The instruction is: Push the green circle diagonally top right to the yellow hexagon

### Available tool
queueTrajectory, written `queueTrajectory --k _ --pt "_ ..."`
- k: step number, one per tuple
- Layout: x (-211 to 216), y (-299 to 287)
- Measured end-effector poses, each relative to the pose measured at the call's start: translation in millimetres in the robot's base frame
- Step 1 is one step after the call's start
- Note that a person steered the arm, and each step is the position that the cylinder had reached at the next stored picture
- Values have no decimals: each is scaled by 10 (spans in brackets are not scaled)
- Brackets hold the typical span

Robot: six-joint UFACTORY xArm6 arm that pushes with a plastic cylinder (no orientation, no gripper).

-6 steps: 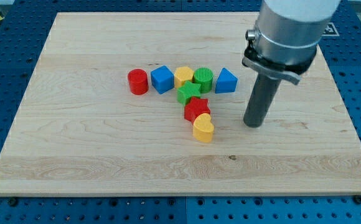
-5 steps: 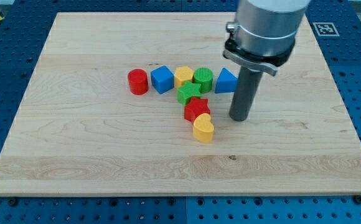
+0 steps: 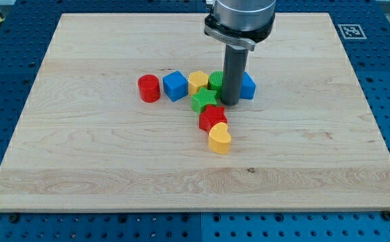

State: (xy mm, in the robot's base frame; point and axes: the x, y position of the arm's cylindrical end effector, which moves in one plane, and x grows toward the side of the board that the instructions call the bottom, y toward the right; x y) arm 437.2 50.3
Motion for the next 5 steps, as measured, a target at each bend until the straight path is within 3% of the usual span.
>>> queueTrajectory --k 5 --pt "-465 -54"
